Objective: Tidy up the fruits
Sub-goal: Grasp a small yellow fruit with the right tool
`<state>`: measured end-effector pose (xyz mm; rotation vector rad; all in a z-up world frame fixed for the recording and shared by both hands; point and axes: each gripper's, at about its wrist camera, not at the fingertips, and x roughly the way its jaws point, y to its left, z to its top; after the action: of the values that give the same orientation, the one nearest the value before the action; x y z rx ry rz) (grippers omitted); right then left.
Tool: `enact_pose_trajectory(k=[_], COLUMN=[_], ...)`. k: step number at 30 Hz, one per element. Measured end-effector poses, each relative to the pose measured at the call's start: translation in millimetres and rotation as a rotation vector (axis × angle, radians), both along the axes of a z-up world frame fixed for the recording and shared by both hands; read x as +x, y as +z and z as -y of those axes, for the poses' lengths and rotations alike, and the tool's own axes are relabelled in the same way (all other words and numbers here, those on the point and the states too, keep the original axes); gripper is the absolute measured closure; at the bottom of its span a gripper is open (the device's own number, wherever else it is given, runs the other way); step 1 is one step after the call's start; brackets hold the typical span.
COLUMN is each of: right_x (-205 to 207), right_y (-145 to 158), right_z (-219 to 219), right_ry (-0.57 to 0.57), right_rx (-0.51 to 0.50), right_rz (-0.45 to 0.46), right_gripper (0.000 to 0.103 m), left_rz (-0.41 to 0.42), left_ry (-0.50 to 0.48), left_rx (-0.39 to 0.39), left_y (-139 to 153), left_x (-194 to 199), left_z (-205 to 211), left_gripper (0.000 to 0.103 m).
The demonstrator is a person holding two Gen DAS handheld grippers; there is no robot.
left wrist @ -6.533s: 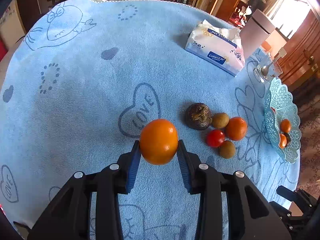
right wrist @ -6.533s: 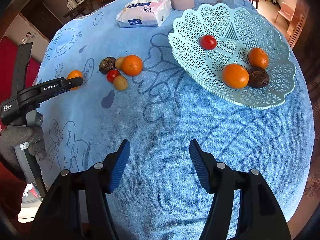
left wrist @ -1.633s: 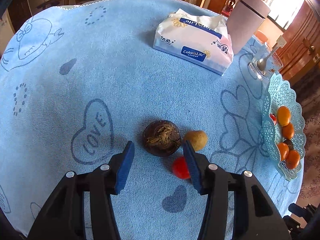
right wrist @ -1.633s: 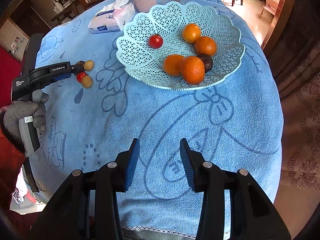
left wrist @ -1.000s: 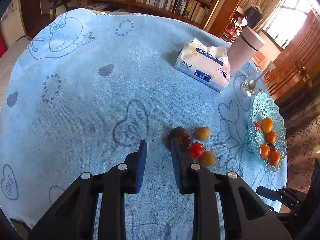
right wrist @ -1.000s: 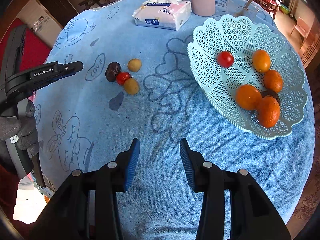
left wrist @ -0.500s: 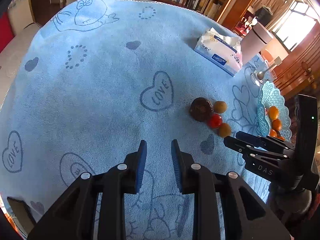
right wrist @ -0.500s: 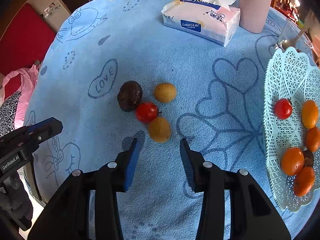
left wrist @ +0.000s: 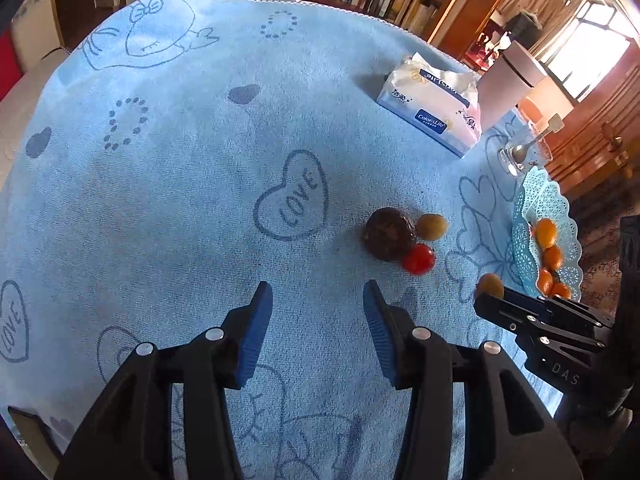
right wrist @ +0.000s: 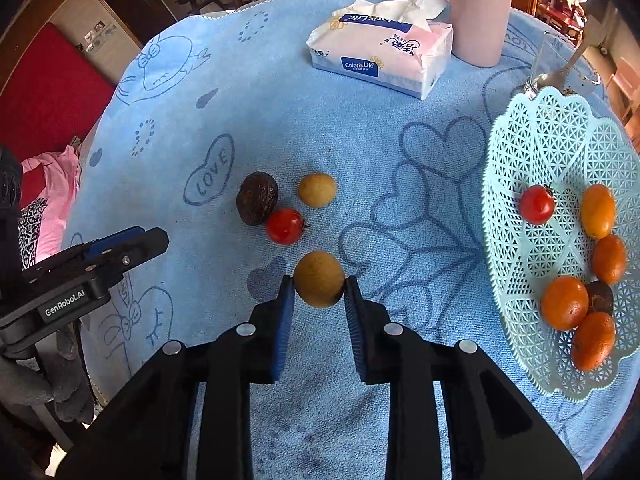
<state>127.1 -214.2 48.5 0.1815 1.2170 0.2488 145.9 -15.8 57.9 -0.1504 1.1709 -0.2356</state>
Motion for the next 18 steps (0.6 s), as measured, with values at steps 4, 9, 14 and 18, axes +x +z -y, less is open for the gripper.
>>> enact_pose_trajectory(k=[4, 9, 14, 18], right_x=[-17, -33, -44, -50], right_y=[11, 24, 34, 38], right_z=[21, 50, 79, 102], right_ry=[-0.041, -0.103, -0.174, -0.228], right_rx=[-0.003, -0.022, -0.040, -0.047], right_rz=[0.013, 0.039, 0.062, 0.067], right_gripper=[0.077, 0.077, 0.077, 0.077], left_rz=[-0.019, -0.040, -0.057, -0.063], left_ry=[-0.017, -0.028, -0.038, -0.043], left_rx=[-0.025, -0.063, -0.056, -0.040], left_y=[-8, -16, -26, -32], left_x=[15, 32, 46, 50], left_z=[18, 40, 59, 67], left_gripper=[0.054, 0.054, 0.054, 0.054])
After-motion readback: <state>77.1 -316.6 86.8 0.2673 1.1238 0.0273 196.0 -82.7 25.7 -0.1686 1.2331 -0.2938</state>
